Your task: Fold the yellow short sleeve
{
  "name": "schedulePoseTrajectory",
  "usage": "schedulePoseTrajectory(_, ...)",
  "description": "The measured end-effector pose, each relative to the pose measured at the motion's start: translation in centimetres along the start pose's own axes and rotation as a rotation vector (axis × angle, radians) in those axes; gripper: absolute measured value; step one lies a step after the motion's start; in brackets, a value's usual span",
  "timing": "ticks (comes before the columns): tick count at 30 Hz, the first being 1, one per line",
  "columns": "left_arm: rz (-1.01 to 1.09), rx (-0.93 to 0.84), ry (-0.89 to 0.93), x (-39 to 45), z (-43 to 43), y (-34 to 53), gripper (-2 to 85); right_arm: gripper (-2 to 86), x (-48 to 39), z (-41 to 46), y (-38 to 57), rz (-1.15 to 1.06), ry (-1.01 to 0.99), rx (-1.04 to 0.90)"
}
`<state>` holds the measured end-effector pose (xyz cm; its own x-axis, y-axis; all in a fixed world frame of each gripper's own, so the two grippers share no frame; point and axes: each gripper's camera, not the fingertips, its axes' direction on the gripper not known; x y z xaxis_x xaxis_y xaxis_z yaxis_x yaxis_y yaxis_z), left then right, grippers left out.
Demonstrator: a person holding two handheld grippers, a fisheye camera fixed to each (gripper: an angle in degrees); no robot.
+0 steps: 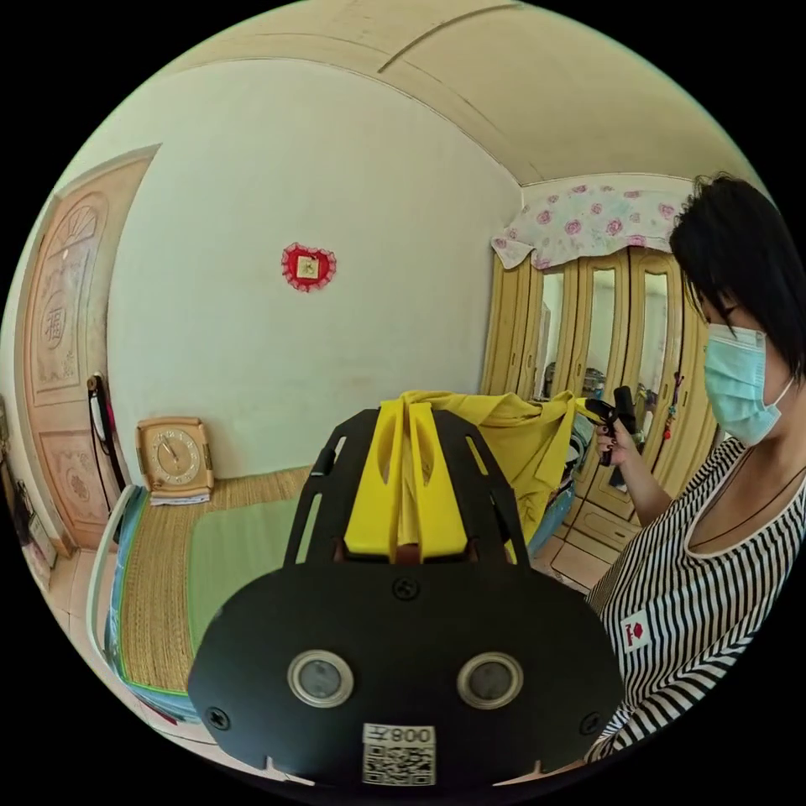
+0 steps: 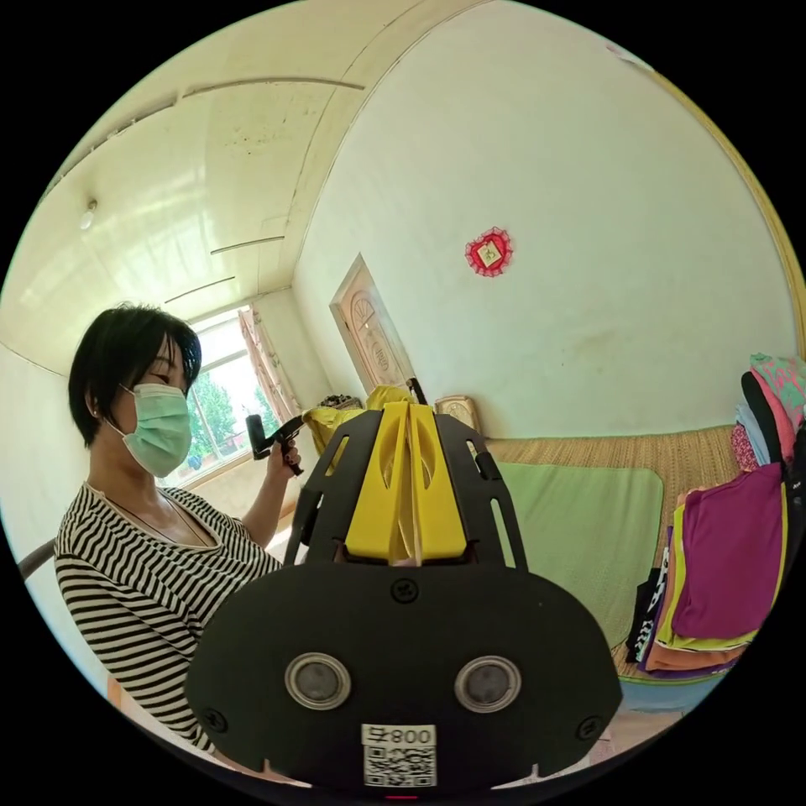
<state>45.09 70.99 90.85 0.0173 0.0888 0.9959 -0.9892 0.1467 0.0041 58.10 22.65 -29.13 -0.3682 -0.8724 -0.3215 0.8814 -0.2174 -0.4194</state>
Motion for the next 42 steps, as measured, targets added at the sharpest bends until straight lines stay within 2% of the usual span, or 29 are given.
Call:
schedulePoseTrajectory(7,0.095,0.172,-0.080,0.2,-4.3,-5.2,0.5,-0.1,-2.2,-0.9,-2.8,-0.173,-0.064,0.072)
schedulePoseTrajectory(14,0.166,0.172,-0.136,-2.8,-1.6,-10.3,0.5,0.0,1.3,3.1,-8.5,-0.223,-0.016,0.082)
schedulePoseTrajectory(21,0.158,0.003,-0.218,-11.6,10.9,-15.8,0.7,0.0,12.0,12.7,-16.6,-0.164,0.107,-0.004)
schedulePoseTrajectory(24,0.076,-0.120,-0.227,-17.8,18.9,-16.7,1.0,0.1,19.0,19.4,-20.1,-0.114,0.180,-0.094)
schedulePoseTrajectory(26,0.024,-0.217,-0.247,-22.1,24.8,-16.4,1.2,0.2,26.6,25.7,-22.6,-0.007,0.157,-0.175)
schedulePoseTrajectory(30,-0.208,-0.480,-0.239,-33.0,39.1,-12.2,2.8,0.4,39.3,36.3,-23.6,0.182,0.233,-0.357)
schedulePoseTrajectory(34,-0.385,-0.656,-0.251,-41.5,49.3,-4.7,6.8,1.0,51.6,44.8,-20.1,0.381,0.445,-0.527)
schedulePoseTrajectory(37,-0.482,-0.723,-0.187,-45.9,52.7,1.1,8.0,2.4,57.1,47.9,-16.1,0.451,0.461,-0.595)
schedulePoseTrajectory(42,-0.614,-0.760,-0.133,-50.1,52.0,9.7,8.3,5.9,60.3,50.6,-9.3,0.475,0.482,-0.700)
